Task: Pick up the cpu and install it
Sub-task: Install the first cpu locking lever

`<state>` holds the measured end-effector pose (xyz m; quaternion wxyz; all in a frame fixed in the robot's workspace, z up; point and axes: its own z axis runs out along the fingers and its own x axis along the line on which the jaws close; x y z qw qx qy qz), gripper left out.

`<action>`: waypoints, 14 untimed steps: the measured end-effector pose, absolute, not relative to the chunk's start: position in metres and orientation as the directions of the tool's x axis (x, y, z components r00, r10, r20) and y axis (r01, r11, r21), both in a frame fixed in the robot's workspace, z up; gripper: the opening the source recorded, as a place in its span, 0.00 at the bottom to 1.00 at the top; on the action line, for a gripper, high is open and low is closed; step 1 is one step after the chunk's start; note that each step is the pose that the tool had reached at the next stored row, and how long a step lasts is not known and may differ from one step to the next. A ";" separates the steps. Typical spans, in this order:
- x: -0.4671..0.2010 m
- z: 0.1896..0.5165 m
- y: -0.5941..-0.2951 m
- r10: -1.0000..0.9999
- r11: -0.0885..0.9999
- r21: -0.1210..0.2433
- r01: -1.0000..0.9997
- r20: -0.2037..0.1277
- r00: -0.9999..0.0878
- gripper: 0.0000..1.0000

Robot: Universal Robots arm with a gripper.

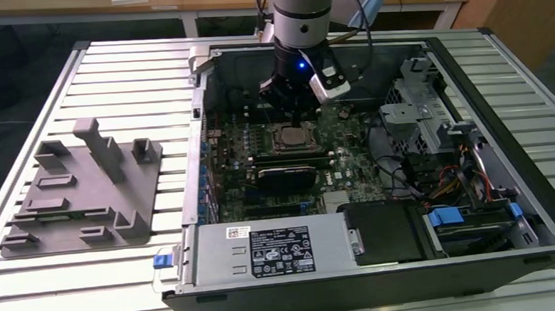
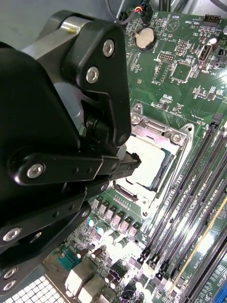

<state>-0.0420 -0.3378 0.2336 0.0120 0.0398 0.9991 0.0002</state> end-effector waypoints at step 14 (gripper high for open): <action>-0.050 0.234 -0.338 0.080 0.997 0.001 0.080 -0.024 -0.997 0.11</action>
